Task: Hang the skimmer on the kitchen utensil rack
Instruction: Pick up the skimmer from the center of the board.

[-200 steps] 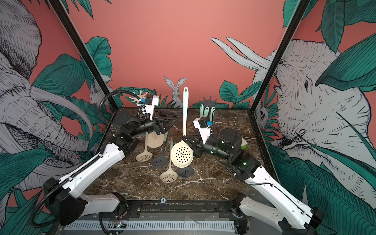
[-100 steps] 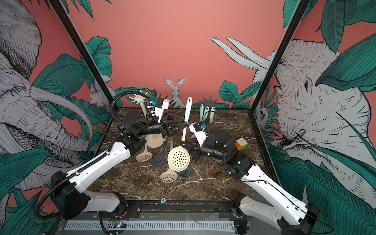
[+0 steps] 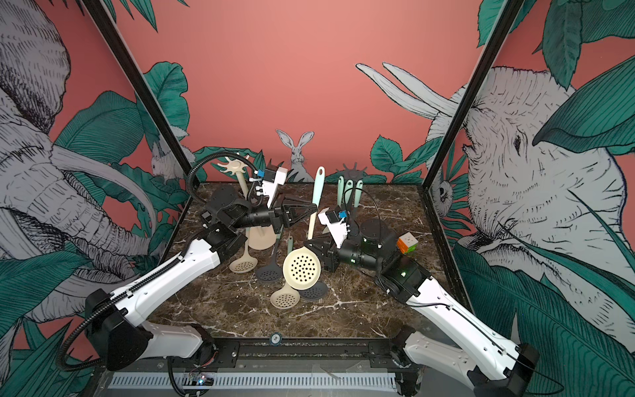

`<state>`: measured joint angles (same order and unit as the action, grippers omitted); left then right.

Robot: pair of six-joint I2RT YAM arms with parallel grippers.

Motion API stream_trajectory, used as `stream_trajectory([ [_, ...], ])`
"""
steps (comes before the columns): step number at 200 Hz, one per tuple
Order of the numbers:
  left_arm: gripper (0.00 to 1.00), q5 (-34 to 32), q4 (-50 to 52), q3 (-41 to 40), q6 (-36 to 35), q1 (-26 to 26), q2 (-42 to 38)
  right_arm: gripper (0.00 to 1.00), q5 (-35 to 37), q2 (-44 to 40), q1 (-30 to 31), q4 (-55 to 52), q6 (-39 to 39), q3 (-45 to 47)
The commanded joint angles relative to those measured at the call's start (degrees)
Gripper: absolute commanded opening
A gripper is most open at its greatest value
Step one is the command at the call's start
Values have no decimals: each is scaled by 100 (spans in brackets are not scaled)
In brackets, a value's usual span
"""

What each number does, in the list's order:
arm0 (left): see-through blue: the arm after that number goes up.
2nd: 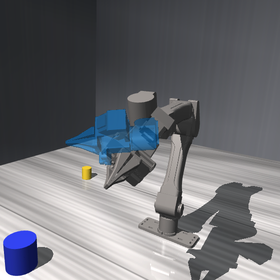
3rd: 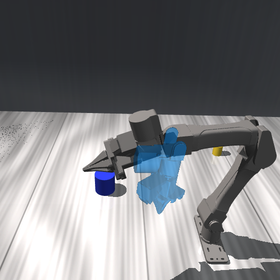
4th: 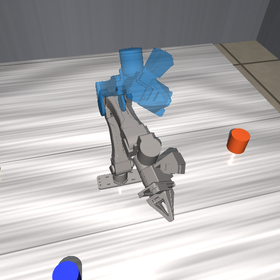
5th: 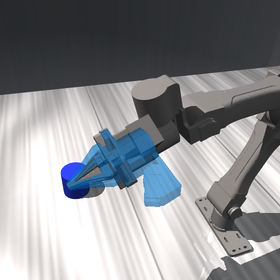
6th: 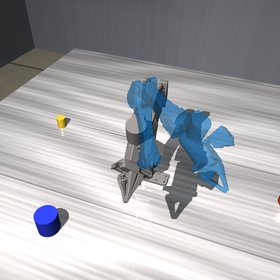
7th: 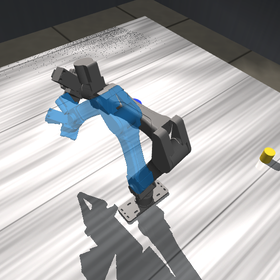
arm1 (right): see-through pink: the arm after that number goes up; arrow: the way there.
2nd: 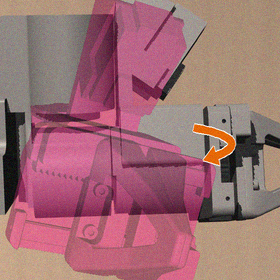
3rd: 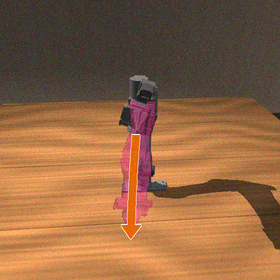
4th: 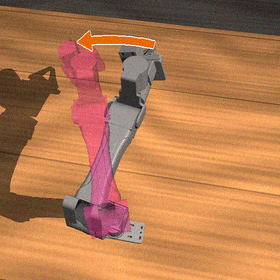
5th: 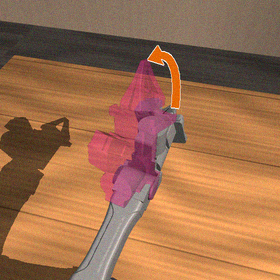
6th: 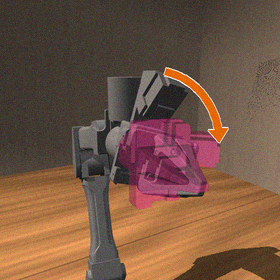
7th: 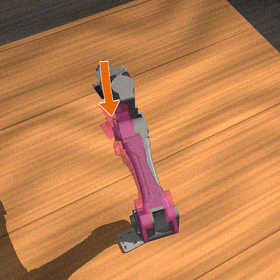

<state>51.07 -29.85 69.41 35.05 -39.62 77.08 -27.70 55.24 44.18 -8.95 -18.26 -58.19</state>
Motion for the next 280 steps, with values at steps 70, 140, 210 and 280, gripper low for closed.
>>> stream_trajectory([
  [70, 3, 207, -108, 139, -118, -16, -142, 0, 10, 31, -59, 35, -122, -148],
  [140, 0, -1472, 1615, 259, -1232, -11, -647, 43, 1784, -698, -78, -718, -406, -196],
  [210, 0, -3536, 2701, 505, -1528, -208, -866, 50, 4707, -105, 1172, -1408, 196, -1359],
  [280, 0, -5106, 3066, 488, -1134, -336, -927, 51, 5379, 1370, 1625, -1015, 262, -2337],
])
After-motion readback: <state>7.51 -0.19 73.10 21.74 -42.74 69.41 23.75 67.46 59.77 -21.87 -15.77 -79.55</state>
